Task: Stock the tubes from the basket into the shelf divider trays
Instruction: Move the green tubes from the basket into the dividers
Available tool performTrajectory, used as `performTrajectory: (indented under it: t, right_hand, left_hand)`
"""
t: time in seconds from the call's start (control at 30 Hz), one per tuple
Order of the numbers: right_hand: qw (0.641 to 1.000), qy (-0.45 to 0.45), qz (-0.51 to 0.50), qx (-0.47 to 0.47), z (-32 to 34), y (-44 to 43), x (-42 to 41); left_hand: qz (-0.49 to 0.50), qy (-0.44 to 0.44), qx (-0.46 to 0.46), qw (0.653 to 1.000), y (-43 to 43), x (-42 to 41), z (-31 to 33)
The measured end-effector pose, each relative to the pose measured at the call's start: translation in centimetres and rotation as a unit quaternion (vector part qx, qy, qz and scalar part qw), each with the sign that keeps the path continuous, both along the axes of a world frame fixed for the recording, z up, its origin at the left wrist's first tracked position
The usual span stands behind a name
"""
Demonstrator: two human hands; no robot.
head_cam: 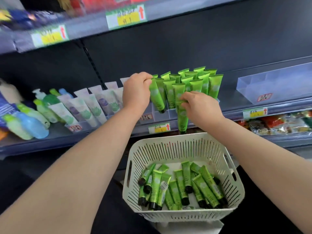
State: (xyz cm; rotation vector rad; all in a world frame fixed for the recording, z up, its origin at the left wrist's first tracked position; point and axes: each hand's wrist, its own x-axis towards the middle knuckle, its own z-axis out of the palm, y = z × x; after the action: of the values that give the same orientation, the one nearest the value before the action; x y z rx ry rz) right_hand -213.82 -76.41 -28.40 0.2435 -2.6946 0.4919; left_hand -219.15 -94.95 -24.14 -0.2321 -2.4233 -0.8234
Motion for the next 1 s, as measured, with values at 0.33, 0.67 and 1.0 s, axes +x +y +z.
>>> performTrajectory:
  t: [0.33,0.67,1.0]
  right_hand:
    - [1.0,0.002,0.021,-0.006,0.1,0.5,-3.0]
    - [0.999,0.013,0.029,-0.001,0.5,0.7,-4.3]
    - [0.996,0.086,0.03,-0.007,4.1,-3.6,-5.4]
  left_hand:
    - [0.007,-0.048,-0.086,0.995,1.5,-6.1,-0.7]
    - [-0.012,-0.083,-0.08,0.993,1.7,-7.4,-2.8]
    - [-0.027,-0.03,-0.116,0.992,-1.8,-3.0,-2.8]
